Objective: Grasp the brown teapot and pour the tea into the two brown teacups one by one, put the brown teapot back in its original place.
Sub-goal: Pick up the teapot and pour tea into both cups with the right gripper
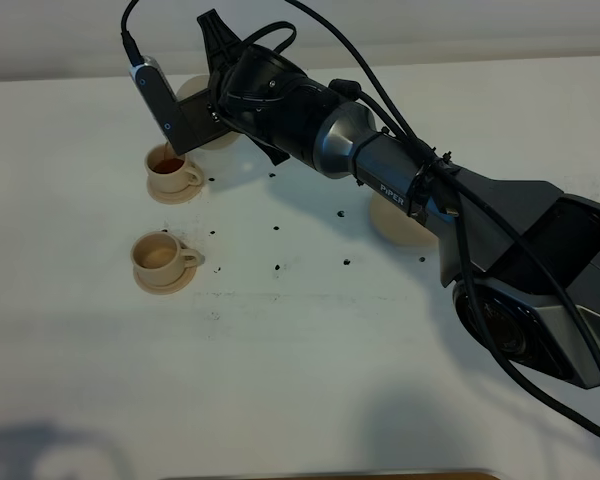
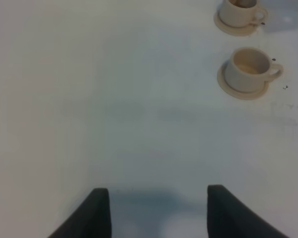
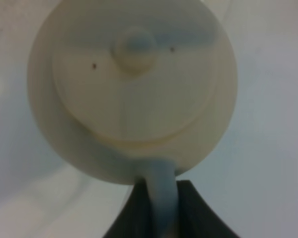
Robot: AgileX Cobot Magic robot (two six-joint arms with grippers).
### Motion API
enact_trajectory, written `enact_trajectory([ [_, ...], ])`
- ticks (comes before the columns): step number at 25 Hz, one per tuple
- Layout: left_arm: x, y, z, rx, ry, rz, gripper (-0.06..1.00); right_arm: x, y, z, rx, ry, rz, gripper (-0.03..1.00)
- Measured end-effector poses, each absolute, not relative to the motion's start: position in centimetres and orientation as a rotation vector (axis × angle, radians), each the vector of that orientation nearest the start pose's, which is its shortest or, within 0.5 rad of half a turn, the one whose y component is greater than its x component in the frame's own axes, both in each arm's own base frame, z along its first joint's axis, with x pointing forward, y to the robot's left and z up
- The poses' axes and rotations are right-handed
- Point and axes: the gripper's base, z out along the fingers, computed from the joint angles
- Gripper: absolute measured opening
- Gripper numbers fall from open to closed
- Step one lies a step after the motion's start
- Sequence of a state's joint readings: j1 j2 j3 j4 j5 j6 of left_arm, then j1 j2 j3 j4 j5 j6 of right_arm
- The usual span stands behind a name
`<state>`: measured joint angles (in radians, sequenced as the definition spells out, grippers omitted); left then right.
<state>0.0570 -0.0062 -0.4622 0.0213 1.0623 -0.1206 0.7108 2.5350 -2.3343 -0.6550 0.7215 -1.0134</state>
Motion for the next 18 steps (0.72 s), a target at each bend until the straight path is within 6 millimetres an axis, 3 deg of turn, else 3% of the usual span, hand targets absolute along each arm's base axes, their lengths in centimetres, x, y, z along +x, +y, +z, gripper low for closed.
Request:
enact_trajectory([
  [18,-0.18,0.16,26.66,-0.185,2.069,-0.013,0.50,45.54,34.24,19.17,-2.046,1.210,-0.915,0.08],
])
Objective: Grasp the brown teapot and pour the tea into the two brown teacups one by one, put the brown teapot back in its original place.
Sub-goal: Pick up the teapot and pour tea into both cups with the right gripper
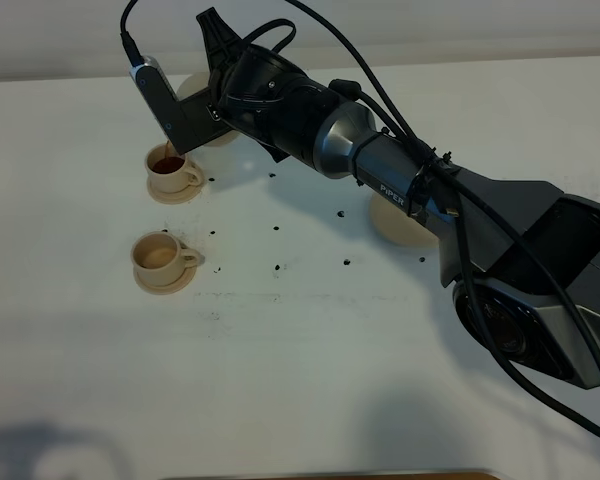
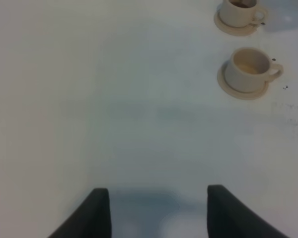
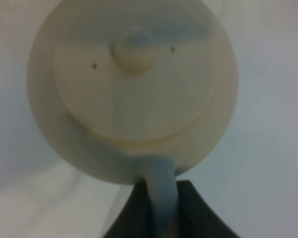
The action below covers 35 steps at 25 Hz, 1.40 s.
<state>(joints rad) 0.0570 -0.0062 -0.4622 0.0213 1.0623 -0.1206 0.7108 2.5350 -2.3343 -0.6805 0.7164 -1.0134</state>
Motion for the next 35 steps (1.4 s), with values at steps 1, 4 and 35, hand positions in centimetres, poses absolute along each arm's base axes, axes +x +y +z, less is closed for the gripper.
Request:
enact_trajectory([
  [1,-0.18,0.16,26.66,-0.185,2.069,-0.013,0.50,45.54,34.24,19.17,-2.046,1.210,-0.915,0.08],
  [4,-0.18,0.16,26.66,-0.185,2.069,-0.013,0.50,45.55,34.23,19.19,-2.047,1.207,-0.920,0.08],
  [35,-0.18,0.16,26.66,-0.185,2.069,-0.013,0.50,45.35,34.54,19.33,-2.059,1.171,-0.959,0.08],
])
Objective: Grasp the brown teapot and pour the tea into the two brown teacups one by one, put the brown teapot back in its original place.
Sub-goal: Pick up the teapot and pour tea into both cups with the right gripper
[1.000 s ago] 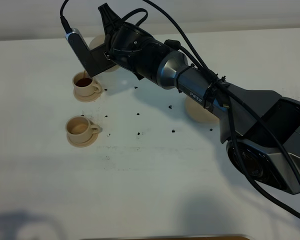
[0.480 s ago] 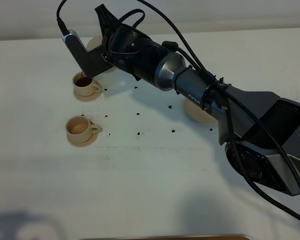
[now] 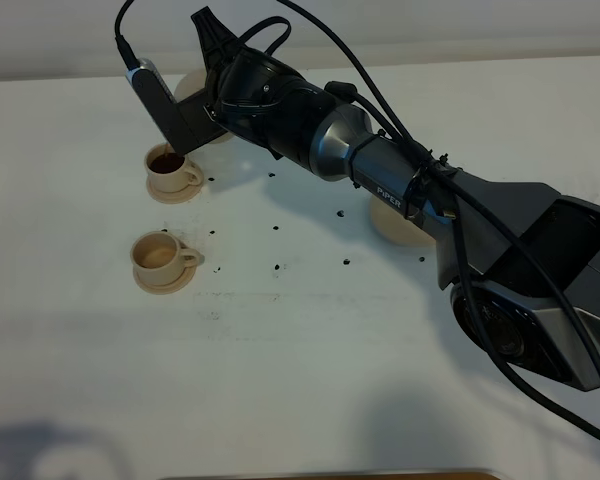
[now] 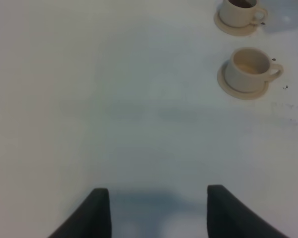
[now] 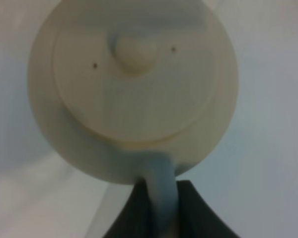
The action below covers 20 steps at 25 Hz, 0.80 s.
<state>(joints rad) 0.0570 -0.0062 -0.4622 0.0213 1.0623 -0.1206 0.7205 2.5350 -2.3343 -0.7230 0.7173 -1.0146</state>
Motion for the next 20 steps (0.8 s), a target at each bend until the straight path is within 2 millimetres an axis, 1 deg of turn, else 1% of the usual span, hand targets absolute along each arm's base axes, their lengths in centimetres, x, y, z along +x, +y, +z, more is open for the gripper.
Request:
enact_trajectory([
  [11,-0.18,0.16,26.66,-0.185,2.069,-0.013,0.50,45.36,34.54,19.35,-2.050,1.179,-0.957,0.08],
  [20,-0.18,0.16,26.66,-0.185,2.069,-0.013,0.50,45.10,34.75,19.06,-2.027,1.243,-0.868,0.08],
])
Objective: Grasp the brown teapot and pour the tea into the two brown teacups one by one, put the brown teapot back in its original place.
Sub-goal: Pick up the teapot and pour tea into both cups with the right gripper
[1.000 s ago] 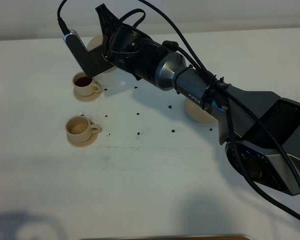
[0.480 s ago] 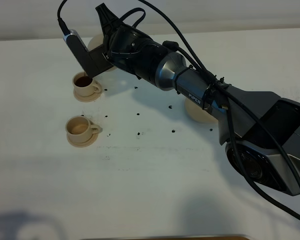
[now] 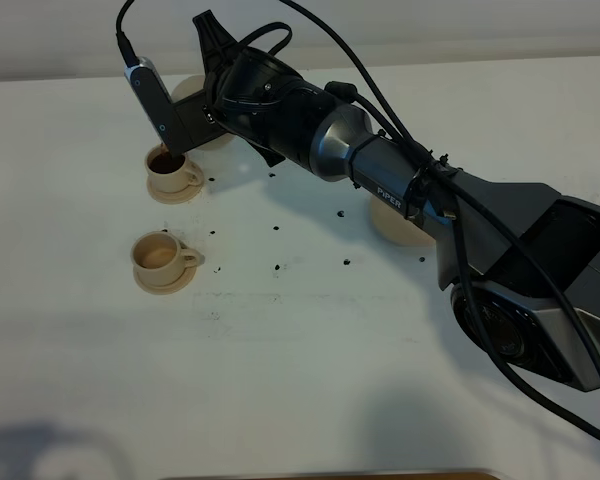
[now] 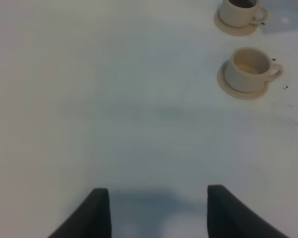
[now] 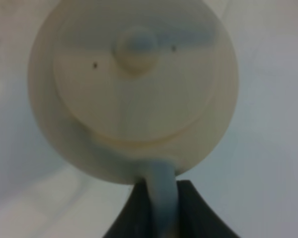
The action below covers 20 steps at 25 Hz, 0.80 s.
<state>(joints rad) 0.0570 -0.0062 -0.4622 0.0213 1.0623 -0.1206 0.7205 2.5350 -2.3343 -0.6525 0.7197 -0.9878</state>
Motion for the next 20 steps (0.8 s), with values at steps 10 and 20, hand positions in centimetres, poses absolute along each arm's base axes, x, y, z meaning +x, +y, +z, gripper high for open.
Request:
enact_trajectory([
  [10,-0.2,0.2,26.7,-0.185,2.069,-0.013,0.50,44.3,35.4,18.5,-1.917,1.449,-0.667,0.08],
  [20,-0.2,0.2,26.7,-0.185,2.069,-0.013,0.50,44.5,32.5,21.3,-1.639,1.831,-0.499,0.08],
])
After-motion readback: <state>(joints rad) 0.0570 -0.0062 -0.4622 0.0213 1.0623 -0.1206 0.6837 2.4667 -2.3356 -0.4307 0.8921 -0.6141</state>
